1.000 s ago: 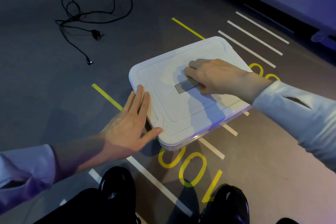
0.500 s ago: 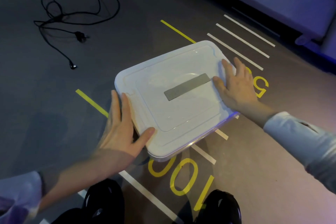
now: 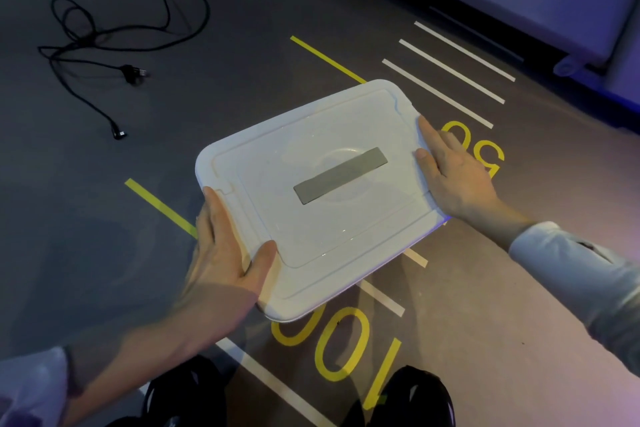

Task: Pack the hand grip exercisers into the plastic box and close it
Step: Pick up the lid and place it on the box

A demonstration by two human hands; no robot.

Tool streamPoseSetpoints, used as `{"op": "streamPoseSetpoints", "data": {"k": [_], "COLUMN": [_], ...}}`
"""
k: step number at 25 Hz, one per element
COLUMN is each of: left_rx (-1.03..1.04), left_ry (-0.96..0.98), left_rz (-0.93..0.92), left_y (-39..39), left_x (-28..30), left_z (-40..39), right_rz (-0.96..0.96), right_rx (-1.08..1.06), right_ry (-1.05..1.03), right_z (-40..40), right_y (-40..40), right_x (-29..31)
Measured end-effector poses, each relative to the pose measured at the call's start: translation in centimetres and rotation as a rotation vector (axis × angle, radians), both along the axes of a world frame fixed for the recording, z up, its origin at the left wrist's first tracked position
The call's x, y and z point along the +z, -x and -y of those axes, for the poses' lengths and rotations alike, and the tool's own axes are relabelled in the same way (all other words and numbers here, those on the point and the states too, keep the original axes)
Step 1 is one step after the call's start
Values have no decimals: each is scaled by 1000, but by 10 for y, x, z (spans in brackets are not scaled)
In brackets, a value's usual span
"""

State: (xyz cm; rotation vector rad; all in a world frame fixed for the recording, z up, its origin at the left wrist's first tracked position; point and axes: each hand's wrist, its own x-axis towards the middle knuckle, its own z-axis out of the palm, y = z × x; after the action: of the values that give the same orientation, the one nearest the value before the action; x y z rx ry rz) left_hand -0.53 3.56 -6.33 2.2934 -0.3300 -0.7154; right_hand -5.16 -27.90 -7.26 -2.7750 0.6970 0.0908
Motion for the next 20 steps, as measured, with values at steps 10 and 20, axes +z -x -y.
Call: {"op": "streamPoseSetpoints", "data": {"k": [10, 20], "left_rx": [86, 60], "left_ry": [46, 6], "left_rz": [-46, 46], "left_y": [6, 5], "left_x": [-4, -2], "left_z": [7, 6], "right_rz": [94, 95], "right_rx": [-33, 32], "right_ry": [-148, 1], "right_z": [11, 9], "right_y": [-1, 0], "right_x": [-6, -8]}}
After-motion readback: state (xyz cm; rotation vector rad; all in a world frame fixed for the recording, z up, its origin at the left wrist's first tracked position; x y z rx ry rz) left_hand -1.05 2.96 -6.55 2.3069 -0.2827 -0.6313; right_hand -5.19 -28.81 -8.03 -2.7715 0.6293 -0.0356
